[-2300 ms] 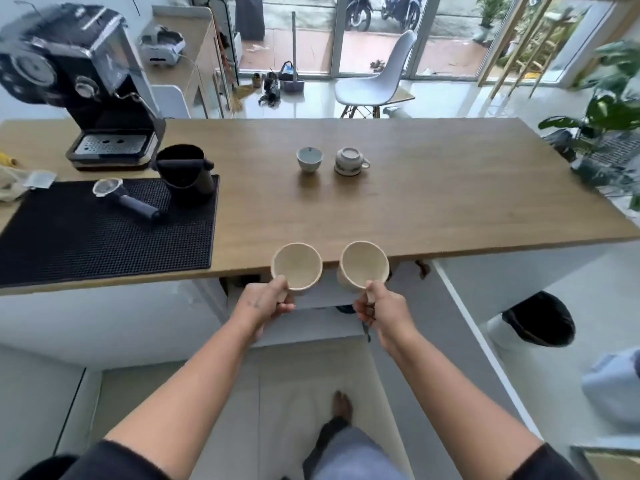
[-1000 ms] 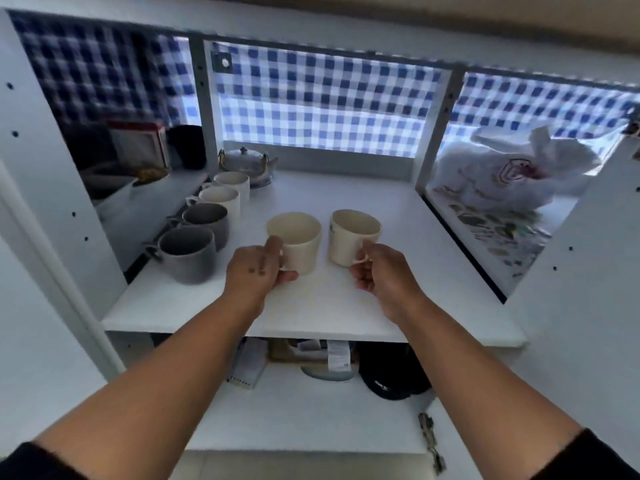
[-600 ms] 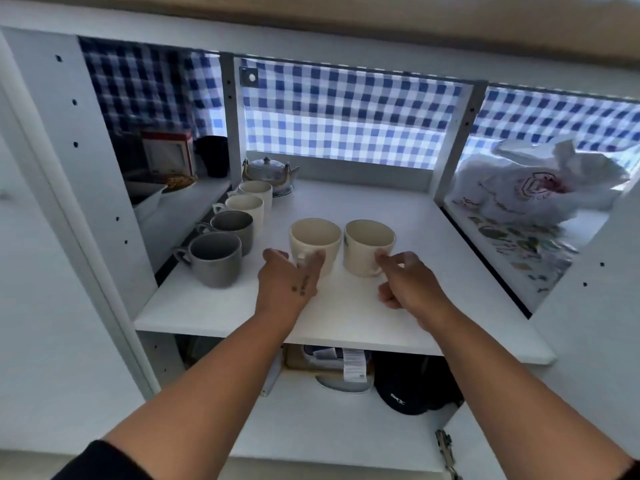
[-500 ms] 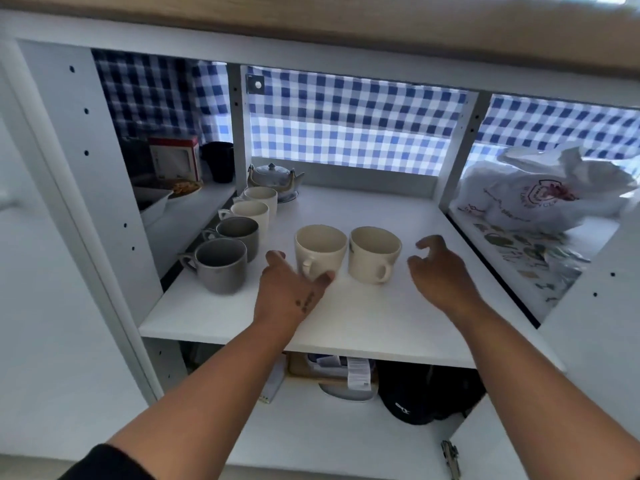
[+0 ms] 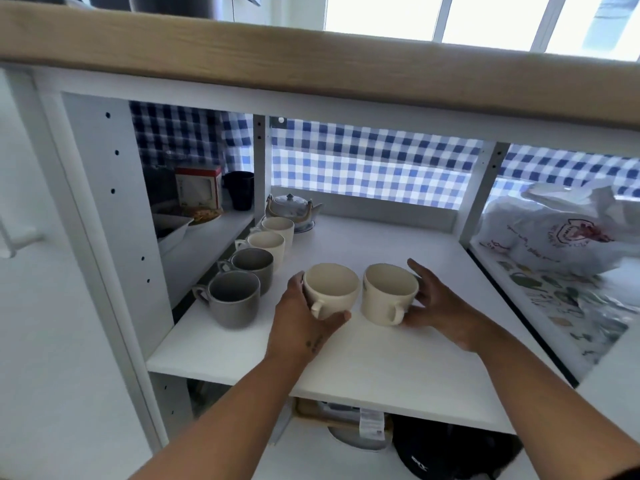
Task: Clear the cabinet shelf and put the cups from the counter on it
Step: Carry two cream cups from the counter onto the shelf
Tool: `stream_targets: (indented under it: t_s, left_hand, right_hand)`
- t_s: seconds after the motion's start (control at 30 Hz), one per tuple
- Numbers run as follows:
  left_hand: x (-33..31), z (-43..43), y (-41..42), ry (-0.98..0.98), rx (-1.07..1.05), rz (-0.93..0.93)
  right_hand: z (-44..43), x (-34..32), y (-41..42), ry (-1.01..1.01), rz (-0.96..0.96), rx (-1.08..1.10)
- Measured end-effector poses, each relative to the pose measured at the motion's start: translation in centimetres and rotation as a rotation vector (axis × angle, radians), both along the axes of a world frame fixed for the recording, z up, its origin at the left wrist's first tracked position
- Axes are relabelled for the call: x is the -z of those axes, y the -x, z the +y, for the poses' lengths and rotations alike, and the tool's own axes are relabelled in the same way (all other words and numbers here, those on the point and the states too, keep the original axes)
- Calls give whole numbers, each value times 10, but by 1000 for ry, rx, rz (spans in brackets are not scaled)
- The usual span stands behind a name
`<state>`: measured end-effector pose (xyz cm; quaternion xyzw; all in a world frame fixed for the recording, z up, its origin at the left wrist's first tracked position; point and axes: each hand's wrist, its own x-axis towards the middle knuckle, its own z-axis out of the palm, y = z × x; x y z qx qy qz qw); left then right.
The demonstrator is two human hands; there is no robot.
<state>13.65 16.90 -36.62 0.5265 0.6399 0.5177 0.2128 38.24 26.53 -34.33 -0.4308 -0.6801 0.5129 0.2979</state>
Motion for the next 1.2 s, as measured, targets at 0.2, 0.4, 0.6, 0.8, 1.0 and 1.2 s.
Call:
stream_targets:
  t_s: [0.2, 0.4, 0.6, 0.8, 1.0, 1.2]
  left_hand:
    - [2, -10, 14, -24, -13, 1]
    - [2, -11, 12, -14, -33, -9]
    - [0, 0, 14, -15, -146, -51]
    - [5, 4, 16, -47, -205, -35]
    - [4, 5, 14, -61, -197, -61]
    - [3, 3, 15, -49, -182, -99]
  right_hand:
    - [14, 5, 22, -100, -12, 1]
    - [44, -13, 68, -176, 86, 136]
    - [65, -20, 133, -252, 109, 287]
    - [82, -8, 167, -281, 36, 263]
    - [85, -4, 185, -280, 48, 273]
    - [89, 1, 163, -135, 196, 325]
